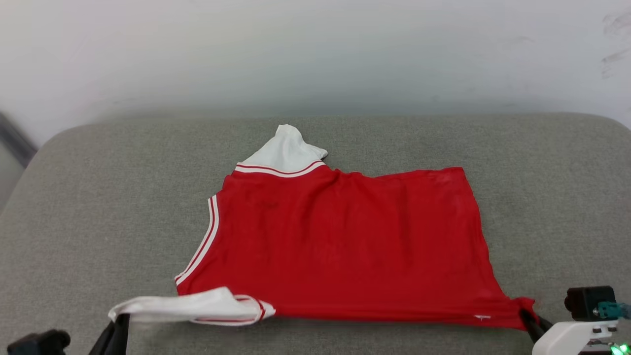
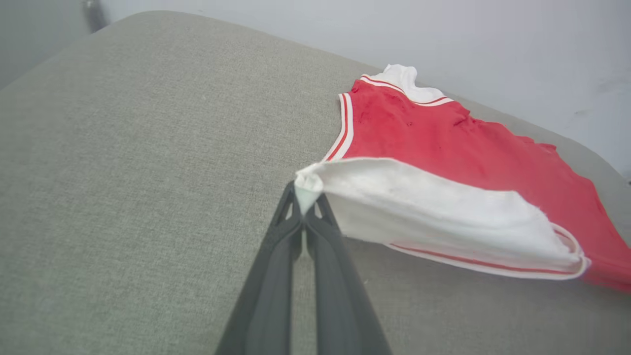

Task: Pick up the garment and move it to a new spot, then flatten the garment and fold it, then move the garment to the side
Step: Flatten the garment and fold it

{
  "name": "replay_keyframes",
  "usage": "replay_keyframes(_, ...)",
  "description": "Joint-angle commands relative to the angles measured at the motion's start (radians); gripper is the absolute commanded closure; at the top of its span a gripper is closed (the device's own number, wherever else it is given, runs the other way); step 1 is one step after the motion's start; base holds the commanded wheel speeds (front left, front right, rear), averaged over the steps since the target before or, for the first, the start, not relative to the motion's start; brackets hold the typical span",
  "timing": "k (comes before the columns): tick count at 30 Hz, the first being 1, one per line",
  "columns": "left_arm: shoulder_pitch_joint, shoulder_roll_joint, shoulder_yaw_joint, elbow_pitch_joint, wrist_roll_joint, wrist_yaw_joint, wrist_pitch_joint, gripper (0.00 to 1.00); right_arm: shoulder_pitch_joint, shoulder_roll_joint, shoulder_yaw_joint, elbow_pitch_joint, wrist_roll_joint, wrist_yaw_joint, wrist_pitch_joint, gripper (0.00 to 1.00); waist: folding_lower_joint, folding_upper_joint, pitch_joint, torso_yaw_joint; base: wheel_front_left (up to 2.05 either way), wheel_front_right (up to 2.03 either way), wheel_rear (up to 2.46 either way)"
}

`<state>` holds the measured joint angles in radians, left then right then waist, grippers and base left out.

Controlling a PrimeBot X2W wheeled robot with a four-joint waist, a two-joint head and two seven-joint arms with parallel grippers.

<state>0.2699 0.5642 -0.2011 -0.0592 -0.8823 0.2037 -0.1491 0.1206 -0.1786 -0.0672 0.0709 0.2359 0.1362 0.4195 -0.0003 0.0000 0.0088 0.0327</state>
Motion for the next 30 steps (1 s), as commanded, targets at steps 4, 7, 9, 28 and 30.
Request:
replay_keyframes(4,-0.13,0.007,-0.016,-0.003,0.025,-0.008,0.018,1.0,-0.057,0.005,-0.006,-0.078,-0.025,-0.007,0.052,1.0,0.0003,0.0,0.056,0.001,0.0,0.0,0.0)
replay_keyframes(7,-0.22,-0.005,-0.04,0.028,0.035,-0.035,0.028,1.0,-0.101,0.009,0.004,-0.092,-0.039,-0.007,0.071,1.0,0.0003,0.0,0.096,0.004,0.0,0.0,0.0)
replay_keyframes(9,-0.274,-0.019,-0.052,0.061,0.041,-0.048,0.028,1.0,-0.136,0.009,0.019,-0.083,-0.046,-0.006,0.077,1.0,0.0003,0.0,0.12,0.004,0.0,0.0,0.0)
replay_keyframes(28,-0.555,-0.126,-0.177,0.462,0.028,-0.216,0.079,1.0,-0.361,-0.014,0.141,0.214,-0.076,-0.006,0.006,0.82,0.0003,0.0,0.261,-0.003,0.0,0.0,0.0)
replay_keyframes(30,-0.565,-0.136,-0.191,0.488,0.03,-0.231,0.084,0.97,-0.369,-0.017,0.15,0.245,-0.073,-0.006,-0.016,0.0,0.0003,0.0,0.257,-0.003,0.0,0.0,0.0)
